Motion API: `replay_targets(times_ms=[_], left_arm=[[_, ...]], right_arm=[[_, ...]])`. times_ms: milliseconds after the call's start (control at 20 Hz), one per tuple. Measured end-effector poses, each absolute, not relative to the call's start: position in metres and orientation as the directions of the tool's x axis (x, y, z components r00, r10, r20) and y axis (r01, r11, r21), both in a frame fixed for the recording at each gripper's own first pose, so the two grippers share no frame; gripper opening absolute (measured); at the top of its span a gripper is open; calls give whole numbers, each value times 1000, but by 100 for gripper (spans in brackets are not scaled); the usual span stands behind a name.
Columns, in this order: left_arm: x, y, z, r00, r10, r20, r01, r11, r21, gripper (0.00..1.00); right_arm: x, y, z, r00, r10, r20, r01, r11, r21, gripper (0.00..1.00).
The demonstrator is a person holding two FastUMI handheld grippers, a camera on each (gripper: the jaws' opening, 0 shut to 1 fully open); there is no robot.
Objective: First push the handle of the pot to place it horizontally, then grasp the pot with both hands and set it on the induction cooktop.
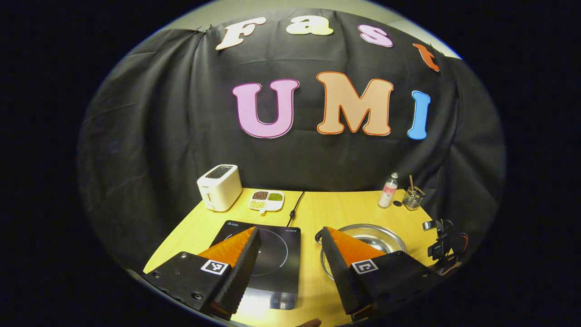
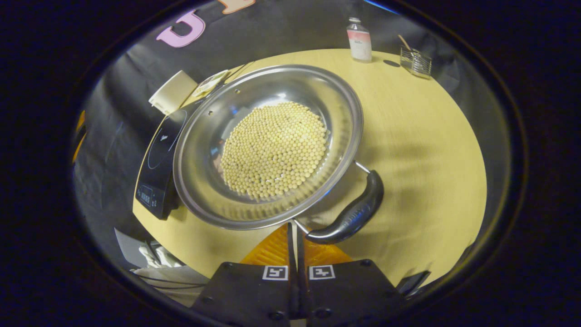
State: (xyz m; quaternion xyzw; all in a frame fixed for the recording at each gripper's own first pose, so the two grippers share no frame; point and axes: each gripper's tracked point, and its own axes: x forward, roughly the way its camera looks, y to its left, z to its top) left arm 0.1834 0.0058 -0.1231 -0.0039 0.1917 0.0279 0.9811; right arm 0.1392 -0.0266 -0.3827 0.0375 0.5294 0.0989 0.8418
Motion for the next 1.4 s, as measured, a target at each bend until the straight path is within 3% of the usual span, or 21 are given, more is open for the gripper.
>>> replay_targets(times_ms=[600, 1100, 1200, 1400], left_arm=[[162, -28, -116, 904, 133, -407, -95, 989, 114, 80], [159, -36, -115, 911, 81, -404, -40, 993, 109, 80], [161, -34, -124, 906, 52, -421, -15, 996, 90, 83], [178, -33, -144, 898, -37, -438, 56, 998, 30, 80]], right_arm=[[205, -81, -377, 484, 180, -856, -216, 973, 82, 0], [229, -114, -368, 537, 102, -838, -148, 989, 26, 0], [225, -120, -361, 556, 60, -829, -125, 992, -13, 0], [214, -132, -339, 601, -52, -798, -16, 997, -76, 3]])
